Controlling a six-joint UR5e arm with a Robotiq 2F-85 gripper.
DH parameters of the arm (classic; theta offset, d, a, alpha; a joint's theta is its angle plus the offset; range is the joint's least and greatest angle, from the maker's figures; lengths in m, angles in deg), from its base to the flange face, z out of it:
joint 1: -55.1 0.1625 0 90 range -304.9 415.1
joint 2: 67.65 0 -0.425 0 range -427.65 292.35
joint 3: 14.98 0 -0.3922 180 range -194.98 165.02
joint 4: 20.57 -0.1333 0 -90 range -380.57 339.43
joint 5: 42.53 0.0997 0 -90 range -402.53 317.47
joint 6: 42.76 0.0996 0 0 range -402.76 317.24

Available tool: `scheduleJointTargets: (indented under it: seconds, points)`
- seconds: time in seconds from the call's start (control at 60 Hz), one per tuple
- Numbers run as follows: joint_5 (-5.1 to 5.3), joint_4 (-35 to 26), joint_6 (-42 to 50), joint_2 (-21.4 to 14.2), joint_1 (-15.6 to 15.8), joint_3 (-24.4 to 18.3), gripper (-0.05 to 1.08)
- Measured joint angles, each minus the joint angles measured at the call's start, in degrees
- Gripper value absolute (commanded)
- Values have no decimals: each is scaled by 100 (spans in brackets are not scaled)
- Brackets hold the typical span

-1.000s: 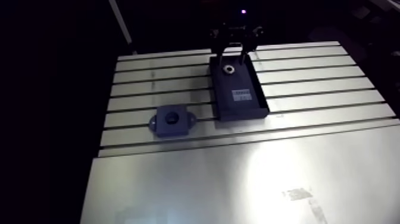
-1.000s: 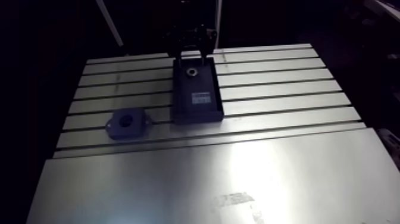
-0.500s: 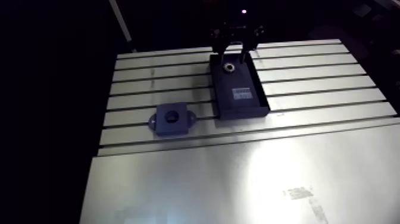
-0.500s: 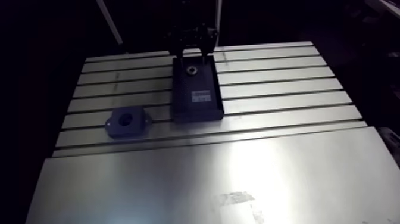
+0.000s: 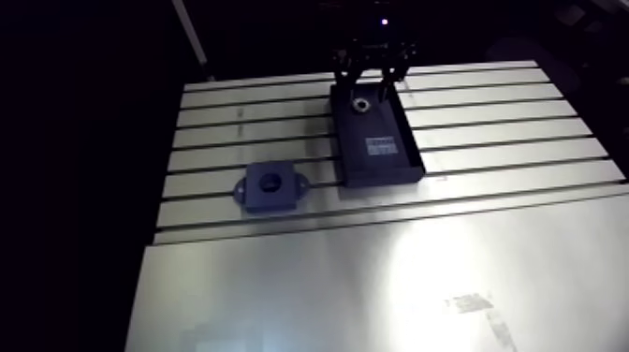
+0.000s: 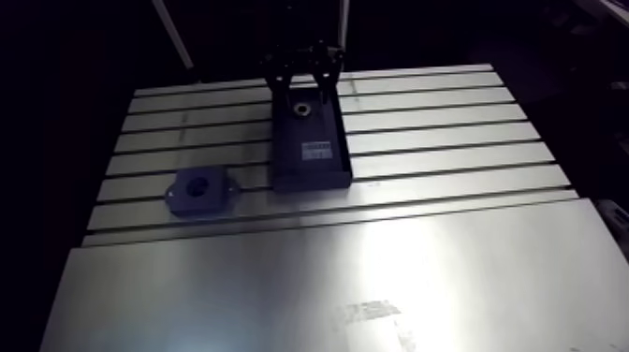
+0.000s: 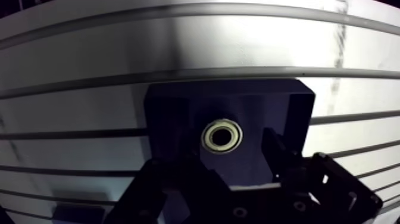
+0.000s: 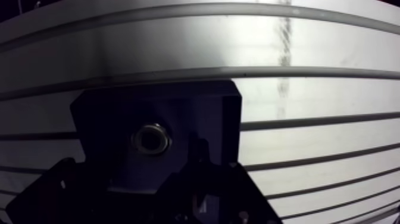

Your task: Pick up the bearing and press it into the housing until flush.

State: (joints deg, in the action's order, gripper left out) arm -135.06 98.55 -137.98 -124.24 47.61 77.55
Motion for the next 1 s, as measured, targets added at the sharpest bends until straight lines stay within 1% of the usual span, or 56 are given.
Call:
scheduleJointTargets:
  seconds: [0.55, 1.0]
  points:
    - [62, 80, -4, 47, 4, 45, 36]
    - [81, 81, 41, 39, 17, 84, 36]
